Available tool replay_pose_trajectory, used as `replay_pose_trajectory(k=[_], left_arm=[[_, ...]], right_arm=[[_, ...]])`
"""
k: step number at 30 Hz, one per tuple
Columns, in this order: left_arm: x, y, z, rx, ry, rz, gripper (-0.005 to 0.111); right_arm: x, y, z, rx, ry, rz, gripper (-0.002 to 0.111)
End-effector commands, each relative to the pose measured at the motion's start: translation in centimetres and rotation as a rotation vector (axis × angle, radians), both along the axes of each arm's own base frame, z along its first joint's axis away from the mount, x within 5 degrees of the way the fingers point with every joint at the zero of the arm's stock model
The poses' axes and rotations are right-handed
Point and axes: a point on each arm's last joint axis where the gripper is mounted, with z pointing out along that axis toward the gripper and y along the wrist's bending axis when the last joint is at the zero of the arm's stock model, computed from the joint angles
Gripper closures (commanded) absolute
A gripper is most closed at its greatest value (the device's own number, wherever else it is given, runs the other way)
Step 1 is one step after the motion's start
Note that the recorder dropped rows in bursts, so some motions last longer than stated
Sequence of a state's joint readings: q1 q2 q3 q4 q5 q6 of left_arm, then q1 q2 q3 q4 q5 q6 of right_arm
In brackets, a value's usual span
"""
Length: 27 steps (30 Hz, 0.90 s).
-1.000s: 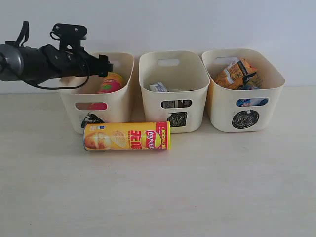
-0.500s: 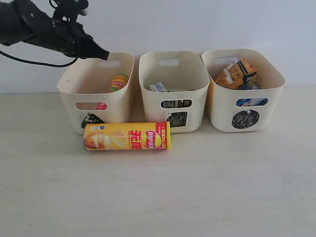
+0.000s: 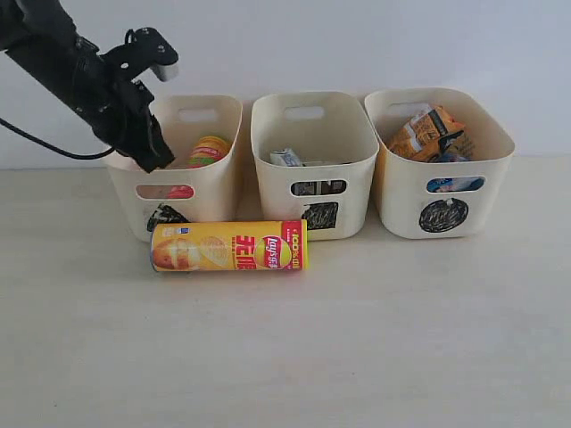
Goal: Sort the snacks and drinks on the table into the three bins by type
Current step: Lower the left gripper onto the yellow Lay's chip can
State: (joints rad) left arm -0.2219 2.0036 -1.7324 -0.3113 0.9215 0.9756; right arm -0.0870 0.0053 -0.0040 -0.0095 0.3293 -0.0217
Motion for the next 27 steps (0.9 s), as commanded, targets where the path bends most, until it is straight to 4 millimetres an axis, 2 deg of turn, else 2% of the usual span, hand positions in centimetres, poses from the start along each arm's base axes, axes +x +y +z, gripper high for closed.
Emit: replay_pose_trajectory(k=[1, 6, 9, 13, 16, 17, 18, 21, 23, 27], left_arm=[[-1.7, 0.1, 0.3, 0.058, 0.107, -0.146, 0.103], [-2.6, -0.2, -0.5, 0.080, 0.179, -0.205, 0.103], [-3.3, -1.9, -1.5, 0.118, 0.169, -0.328, 0.103], [-3.3, -3.4, -1.8, 0.123, 0.115, -0.351, 0.101], [-3.3, -3.8, -1.8, 0.126, 0.095, -0.377, 0.085], [-3.3, -3.9, -1.9, 0.124, 0.097, -0.387, 0.074], [-3.3, -3.9, -2.3, 0.128, 0.108, -0.398, 0.058], [-3.1, -4.0, -3.3, 0.131, 0.130, -0.399, 0.037], [-2.9, -4.2, -4.4, 0.135, 0.157, -0.403, 0.029], [-2.7, -4.6, -6.3, 0.146, 0.193, -0.432, 0.021]], right_arm=[[0.0, 0.0, 0.0, -0.002, -0.008, -0.003, 0.108], [0.0, 0.0, 0.0, -0.002, -0.008, -0.003, 0.108], [0.0, 0.0, 0.0, -0.002, -0.008, -0.003, 0.108], [0.0, 0.0, 0.0, -0.002, -0.008, -0.003, 0.108], [0.0, 0.0, 0.0, -0.002, -0.008, -0.003, 0.108], [0.0, 0.0, 0.0, -0.002, -0.008, -0.003, 0.108], [0.0, 0.0, 0.0, -0.002, -0.008, -0.003, 0.108], [0.0, 0.0, 0.0, -0.002, -0.008, -0.003, 0.108], [0.0, 0.0, 0.0, -0.002, -0.008, -0.003, 0.108], [0.0, 0.0, 0.0, -0.002, -0.008, -0.003, 0.108]])
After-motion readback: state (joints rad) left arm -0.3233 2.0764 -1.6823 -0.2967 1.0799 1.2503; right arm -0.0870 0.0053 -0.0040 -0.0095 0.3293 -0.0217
